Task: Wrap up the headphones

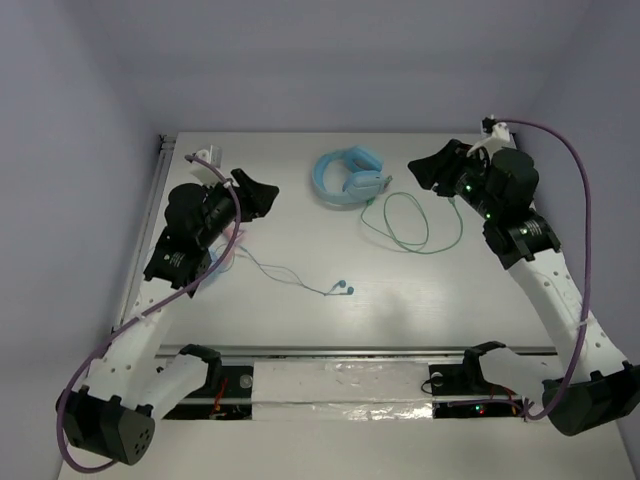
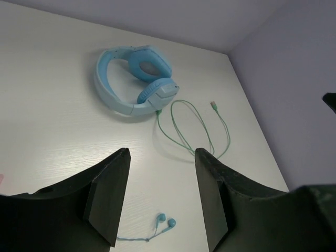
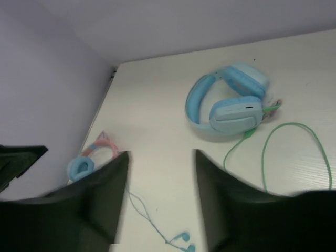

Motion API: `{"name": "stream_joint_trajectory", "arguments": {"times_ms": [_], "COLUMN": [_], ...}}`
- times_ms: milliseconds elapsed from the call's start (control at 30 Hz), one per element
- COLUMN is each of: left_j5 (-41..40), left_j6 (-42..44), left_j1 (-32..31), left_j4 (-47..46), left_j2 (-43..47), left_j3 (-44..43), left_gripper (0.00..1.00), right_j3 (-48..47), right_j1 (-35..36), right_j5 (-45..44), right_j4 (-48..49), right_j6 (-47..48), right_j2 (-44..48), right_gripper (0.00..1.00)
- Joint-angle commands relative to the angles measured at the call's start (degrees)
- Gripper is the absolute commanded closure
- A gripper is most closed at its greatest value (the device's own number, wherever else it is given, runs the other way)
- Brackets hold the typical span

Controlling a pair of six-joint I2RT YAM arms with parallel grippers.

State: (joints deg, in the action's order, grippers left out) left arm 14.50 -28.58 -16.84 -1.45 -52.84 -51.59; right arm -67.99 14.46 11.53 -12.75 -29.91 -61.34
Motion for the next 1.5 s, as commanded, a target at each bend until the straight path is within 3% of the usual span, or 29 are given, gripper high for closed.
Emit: {"name": "stream_joint_trajectory", "arguments": {"times_ms": [0,33,67,100,167,200,267,433,567,667,867,967,1000,1100,1200,1467], "left_j5": [-3.16,-3.95,-5.35,-5.8,-7.2,-7.82,-10.62,-20.37,-32.66,-37.26,-39.64,-38.42,-37.8,-36.48,-34.19,-31.83], "left_j6": [-0.78,-0.78,-1.21,-1.48,-2.53,-3.14,-3.5,-2.36,-0.34,1.15,2.91,4.76,5.89,6.69,6.96,8.71], "left_j1": [0.05,0.05,0.05,0.05,0.05,-0.47,-1.09,-8.1,-13.99,-15.42,-15.94,-15.33,-15.33,-14.71,-13.92,-13.39], "left_j4": [0.48,1.01,1.36,1.37,1.37,1.37,0.67,3.02,6.54,8.57,8.92,11.36,11.91,14.63,17.36,20.7], "left_j2": [-2.44,-3.84,-4.46,-5.16,-7.27,-7.97,-9.73,-16.83,-24.93,-32.05,-45.67,-53.84,-55.95,-63.6,-69.23,-78.37], "left_j3": [-3.25,-3.6,-3.95,-3.95,-4.3,-4.48,-4.65,-9.22,-15.71,-19.93,-29.5,-37.66,-39.79,-47.6,-53.33,-62.83], "left_gripper": [0.5,0.52,0.55,0.63,0.77,0.9,1.0,1.0,1.0,1.0,1.0,0.81,0.71,0.56,0.49,0.47], "right_j3": [-1.8,-1.54,-1.01,0.3,2.06,3.03,6.63,9.18,9.71,10.33,11.12,11.38,11.38,11.47,11.82,11.82], "right_j1": [3.99,5.39,5.93,5.93,5.93,5.93,6.45,6.46,6.46,6.46,6.46,7.07,7.07,7.6,7.6,8.13], "right_j5": [-6.77,-7.48,-7.83,-7.75,-6.79,-6.78,-7.05,-6.79,-7.13,-6.52,-1.86,-1.07,-0.81,-0.54,-0.72,0.25], "right_j4": [-0.51,-0.87,-0.96,-0.7,-0.08,0.7,1.76,-0.08,-0.34,0.45,2.12,2.47,2.64,2.47,2.47,2.73], "right_j6": [2.75,2.75,2.58,2.4,1.26,0.65,-0.23,-0.23,-0.76,-0.76,-1.03,-1.03,-1.03,-0.94,-0.94,-0.94], "right_j2": [-0.7,-0.88,-0.89,-0.8,-0.01,0.52,3.15,5.79,6.85,7.46,6.5,6.67,6.67,6.94,7.64,7.11], "right_gripper": [0.54,0.73,0.99,1.0,1.0,1.0,1.0,1.0,1.0,1.0,0.81,0.7,0.66,0.6,0.6,0.59]}}
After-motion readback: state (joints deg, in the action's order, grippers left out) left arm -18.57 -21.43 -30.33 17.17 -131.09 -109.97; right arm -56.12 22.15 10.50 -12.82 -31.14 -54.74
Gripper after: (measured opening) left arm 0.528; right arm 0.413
